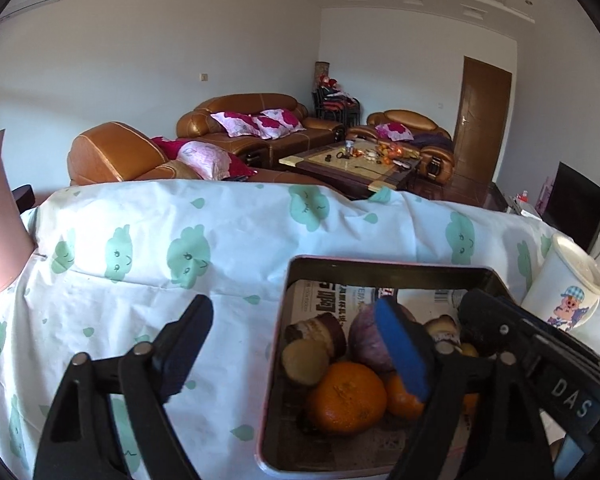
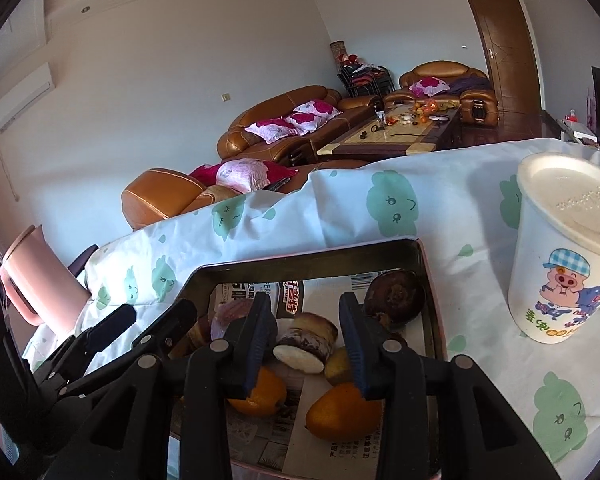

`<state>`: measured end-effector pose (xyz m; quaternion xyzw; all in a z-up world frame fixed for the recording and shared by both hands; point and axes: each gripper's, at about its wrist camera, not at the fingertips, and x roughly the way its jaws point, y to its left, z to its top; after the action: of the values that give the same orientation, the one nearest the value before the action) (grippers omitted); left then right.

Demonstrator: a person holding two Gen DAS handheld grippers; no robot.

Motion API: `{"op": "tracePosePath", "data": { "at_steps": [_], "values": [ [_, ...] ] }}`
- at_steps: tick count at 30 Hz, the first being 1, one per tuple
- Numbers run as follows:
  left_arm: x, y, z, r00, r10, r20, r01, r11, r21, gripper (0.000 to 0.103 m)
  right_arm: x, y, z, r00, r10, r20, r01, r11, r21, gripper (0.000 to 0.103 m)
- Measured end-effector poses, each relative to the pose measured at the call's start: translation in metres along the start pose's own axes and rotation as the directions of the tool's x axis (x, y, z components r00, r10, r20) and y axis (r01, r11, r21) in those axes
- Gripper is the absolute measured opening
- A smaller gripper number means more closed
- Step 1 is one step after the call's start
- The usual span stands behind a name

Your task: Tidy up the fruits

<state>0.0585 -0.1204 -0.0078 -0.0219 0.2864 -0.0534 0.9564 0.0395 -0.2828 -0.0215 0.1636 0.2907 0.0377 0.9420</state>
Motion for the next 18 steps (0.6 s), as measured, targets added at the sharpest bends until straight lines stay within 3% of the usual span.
{"op": "tracePosePath", "data": {
  "at_steps": [3,6,12,16,18],
  "values": [
    [-0.007,0.010,0.002,1.000,0.003,0.022,-0.001,0.999,-0.051,0.103,-0.012,-0.002,0.000,0.999,0.003,0.054,-0.004,1.000,0.017,0.057],
    [-0.012,0.015,0.002,0.999,-0.018,0.033,0.020,0.998,-0.061,0.103,-0.023,-0.001,-0.001,0.994,-0.010,0.112,0.008,1.000,0.013,0.071],
    [-0.020,0.007,-0.004,0.998,0.007,0.064,-0.008,1.000,0.016,0.103,-0.041,0.010,-0.011,0.966,-0.104,0.237,0.114,0.993,-0.029,0.072],
    [-0.034,0.005,-0.009,0.990,0.040,0.135,-0.049,0.997,0.061,0.103,-0.058,0.019,-0.016,0.929,-0.157,0.335,0.184,0.982,-0.051,0.073],
    [-0.040,0.006,-0.011,0.987,0.042,0.158,-0.054,0.996,0.072,0.103,-0.068,0.022,-0.020,0.908,-0.179,0.378,0.217,0.974,-0.060,0.078]
  ]
}}
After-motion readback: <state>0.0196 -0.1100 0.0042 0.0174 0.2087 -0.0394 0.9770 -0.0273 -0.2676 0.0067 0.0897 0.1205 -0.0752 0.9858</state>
